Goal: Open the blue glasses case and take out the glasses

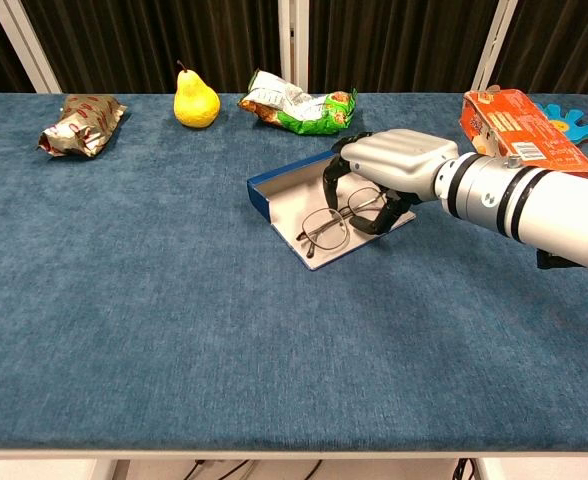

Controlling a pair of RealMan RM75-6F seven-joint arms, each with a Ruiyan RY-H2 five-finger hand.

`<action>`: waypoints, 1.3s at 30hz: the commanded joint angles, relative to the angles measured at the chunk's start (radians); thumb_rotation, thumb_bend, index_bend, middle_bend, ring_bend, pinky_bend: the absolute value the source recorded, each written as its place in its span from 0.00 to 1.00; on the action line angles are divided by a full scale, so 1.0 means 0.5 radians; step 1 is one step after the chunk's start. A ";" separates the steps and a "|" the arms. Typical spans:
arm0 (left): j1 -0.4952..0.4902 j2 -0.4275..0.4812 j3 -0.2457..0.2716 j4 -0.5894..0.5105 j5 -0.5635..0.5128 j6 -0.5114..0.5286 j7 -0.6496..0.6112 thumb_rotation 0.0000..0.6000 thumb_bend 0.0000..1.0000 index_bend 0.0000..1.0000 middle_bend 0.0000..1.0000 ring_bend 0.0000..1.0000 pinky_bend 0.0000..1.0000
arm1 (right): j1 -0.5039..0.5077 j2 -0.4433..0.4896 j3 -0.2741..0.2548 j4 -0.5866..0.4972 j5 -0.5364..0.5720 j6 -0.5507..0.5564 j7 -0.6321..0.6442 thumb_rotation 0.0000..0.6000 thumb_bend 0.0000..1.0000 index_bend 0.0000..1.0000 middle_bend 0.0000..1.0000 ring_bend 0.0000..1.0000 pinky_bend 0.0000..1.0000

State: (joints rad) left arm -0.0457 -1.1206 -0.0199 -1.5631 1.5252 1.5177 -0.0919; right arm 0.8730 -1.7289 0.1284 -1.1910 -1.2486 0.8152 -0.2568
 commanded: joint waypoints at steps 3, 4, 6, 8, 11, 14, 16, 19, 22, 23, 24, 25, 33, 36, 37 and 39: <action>0.000 0.000 0.000 -0.001 -0.001 -0.001 -0.002 1.00 0.17 0.51 0.54 0.42 0.37 | -0.003 -0.022 0.005 0.035 -0.007 0.001 0.010 1.00 0.42 0.53 0.28 0.00 0.00; 0.000 0.000 0.000 0.000 -0.002 -0.001 -0.002 1.00 0.17 0.51 0.54 0.42 0.37 | -0.004 -0.027 0.007 0.042 -0.008 0.005 0.016 1.00 0.44 0.56 0.28 0.00 0.00; 0.000 0.000 0.000 0.000 -0.001 -0.001 -0.002 1.00 0.17 0.51 0.53 0.42 0.37 | -0.008 -0.031 0.008 0.050 -0.017 0.009 0.034 1.00 0.45 0.60 0.29 0.00 0.00; 0.000 0.000 -0.001 -0.001 -0.002 -0.001 -0.001 1.00 0.17 0.51 0.54 0.42 0.37 | -0.015 -0.024 0.004 0.041 -0.050 0.027 0.068 1.00 0.46 0.65 0.31 0.00 0.00; 0.000 -0.001 -0.001 -0.001 -0.003 0.000 0.001 1.00 0.17 0.51 0.53 0.42 0.37 | -0.033 0.014 -0.019 -0.011 -0.153 0.092 0.141 1.00 0.46 0.72 0.34 0.01 0.00; 0.000 0.000 -0.001 -0.002 -0.003 -0.001 0.003 1.00 0.17 0.51 0.54 0.42 0.37 | -0.045 0.102 -0.062 -0.122 -0.283 0.139 0.246 1.00 0.46 0.75 0.36 0.01 0.00; -0.001 0.000 -0.001 -0.003 -0.003 -0.001 0.005 1.00 0.17 0.51 0.53 0.42 0.37 | -0.054 0.162 -0.090 -0.198 -0.367 0.178 0.296 1.00 0.46 0.76 0.36 0.01 0.00; 0.000 0.000 -0.001 -0.004 -0.003 -0.001 0.008 1.00 0.17 0.51 0.53 0.42 0.37 | -0.053 0.234 -0.135 -0.306 -0.467 0.195 0.349 1.00 0.46 0.76 0.37 0.01 0.00; 0.000 0.000 -0.001 -0.006 -0.004 -0.001 0.013 1.00 0.17 0.51 0.54 0.42 0.37 | -0.034 0.278 -0.180 -0.400 -0.533 0.156 0.373 1.00 0.46 0.76 0.36 0.01 0.00; 0.001 0.000 -0.001 -0.006 -0.005 0.000 0.014 1.00 0.17 0.51 0.54 0.42 0.37 | -0.027 0.284 -0.191 -0.422 -0.546 0.140 0.367 1.00 0.46 0.76 0.36 0.01 0.00; 0.001 -0.001 -0.001 -0.006 -0.005 0.000 0.015 1.00 0.17 0.51 0.54 0.42 0.37 | -0.017 0.286 -0.203 -0.446 -0.559 0.118 0.354 1.00 0.46 0.76 0.36 0.01 0.00; 0.001 -0.001 -0.001 -0.006 -0.006 0.000 0.015 1.00 0.17 0.51 0.54 0.42 0.37 | -0.009 0.285 -0.209 -0.460 -0.567 0.102 0.341 1.00 0.46 0.76 0.36 0.01 0.00; 0.001 -0.001 -0.002 -0.005 -0.007 0.000 0.010 1.00 0.17 0.51 0.53 0.42 0.37 | 0.052 0.209 -0.207 -0.491 -0.590 0.014 0.243 1.00 0.45 0.72 0.34 0.01 0.00; 0.000 0.000 -0.002 -0.005 -0.007 -0.002 0.009 1.00 0.17 0.51 0.54 0.42 0.37 | 0.065 0.184 -0.216 -0.500 -0.606 -0.002 0.222 1.00 0.43 0.67 0.31 0.01 0.00; 0.001 0.000 -0.002 -0.005 -0.006 -0.001 0.008 1.00 0.17 0.51 0.54 0.42 0.37 | 0.068 0.181 -0.222 -0.509 -0.610 -0.010 0.210 1.00 0.42 0.64 0.30 0.00 0.00; 0.001 0.000 -0.001 -0.003 -0.005 0.000 0.006 1.00 0.17 0.51 0.54 0.42 0.37 | 0.069 0.185 -0.229 -0.524 -0.606 -0.021 0.181 1.00 0.40 0.45 0.25 0.00 0.00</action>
State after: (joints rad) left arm -0.0452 -1.1206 -0.0204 -1.5647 1.5227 1.5175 -0.0891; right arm 0.9064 -1.6370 0.0166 -1.4485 -1.5521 0.8082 -0.1597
